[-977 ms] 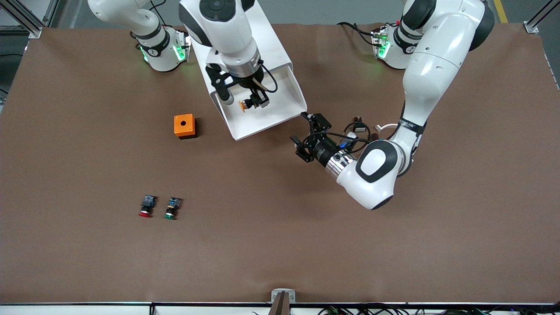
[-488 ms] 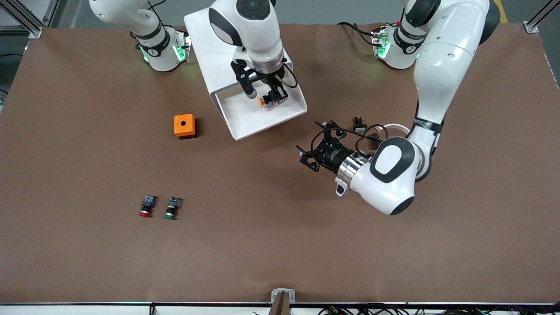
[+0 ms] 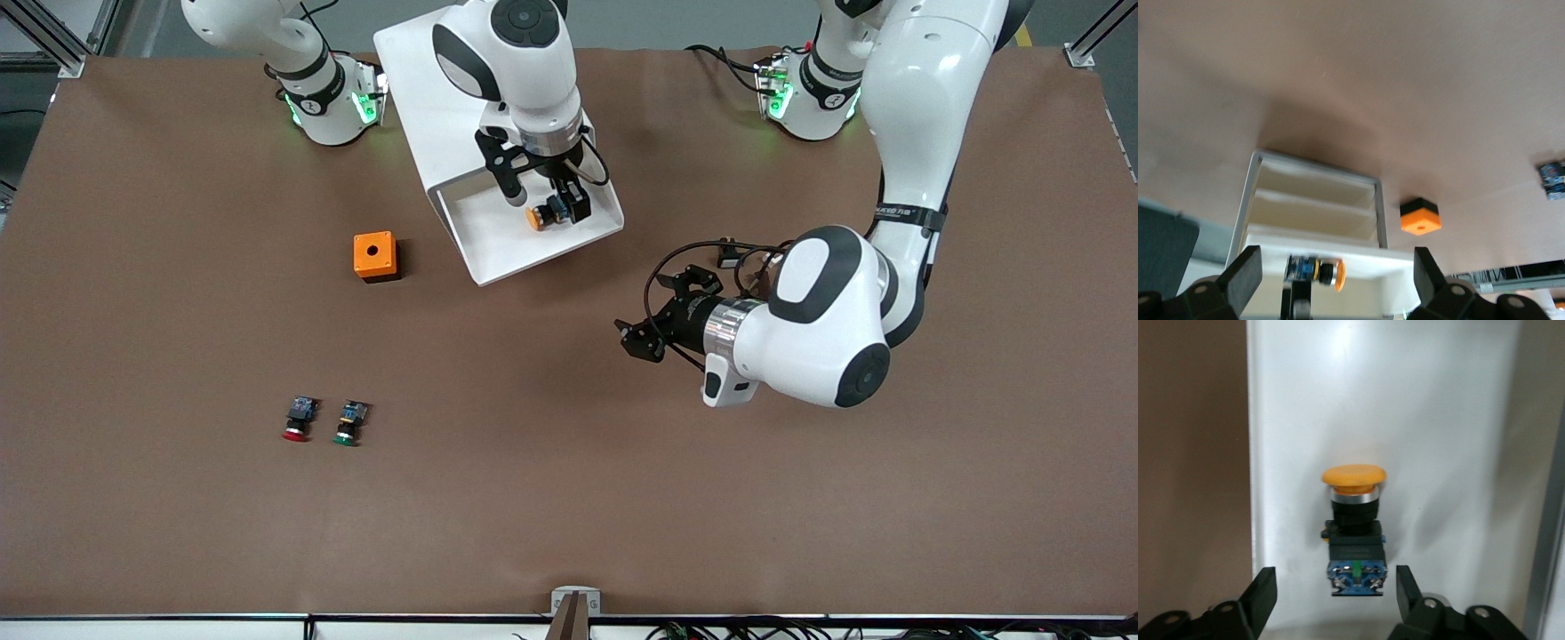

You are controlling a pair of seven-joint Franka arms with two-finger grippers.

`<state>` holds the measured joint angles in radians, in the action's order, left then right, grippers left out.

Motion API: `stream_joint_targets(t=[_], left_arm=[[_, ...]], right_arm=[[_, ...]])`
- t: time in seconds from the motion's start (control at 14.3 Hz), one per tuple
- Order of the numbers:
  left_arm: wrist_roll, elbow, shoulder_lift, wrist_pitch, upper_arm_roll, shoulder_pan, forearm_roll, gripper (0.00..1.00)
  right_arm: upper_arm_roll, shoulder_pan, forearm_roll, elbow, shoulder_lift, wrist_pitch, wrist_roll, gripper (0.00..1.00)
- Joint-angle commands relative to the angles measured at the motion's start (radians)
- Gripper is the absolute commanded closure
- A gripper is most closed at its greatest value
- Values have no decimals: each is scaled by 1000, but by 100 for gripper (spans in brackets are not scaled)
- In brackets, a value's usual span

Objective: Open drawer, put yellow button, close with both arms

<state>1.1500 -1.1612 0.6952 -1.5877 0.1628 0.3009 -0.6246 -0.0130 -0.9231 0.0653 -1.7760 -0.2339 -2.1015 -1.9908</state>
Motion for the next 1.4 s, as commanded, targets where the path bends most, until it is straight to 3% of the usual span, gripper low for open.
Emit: stream_joint_targets(t=[0.0,0.35,0.56,0.98,1.19,1.33], left_arm=[[-56,-26,-37,-46,-13,27,60,0],[-62,-28,-42,-184,-2,81,250,0],[-41,-29,-42,-282,0,135,411,0],[54,-64,-68,-284,-2,277,655,0],[77,-68,-66,-278,-3,332,703,0],[86,-81,-65,-275,-3,369,724,0]], right_arm=[[-4,56,-10,94,-7,117,132,0],[-5,277,-9,222,17,431,710,0],[-7,438,-10,224,59,485,1057,0],[-8,748,-16,227,91,549,1686,0],[-7,822,-62,247,90,587,1889,0],[-7,852,-71,259,87,606,1908,0]])
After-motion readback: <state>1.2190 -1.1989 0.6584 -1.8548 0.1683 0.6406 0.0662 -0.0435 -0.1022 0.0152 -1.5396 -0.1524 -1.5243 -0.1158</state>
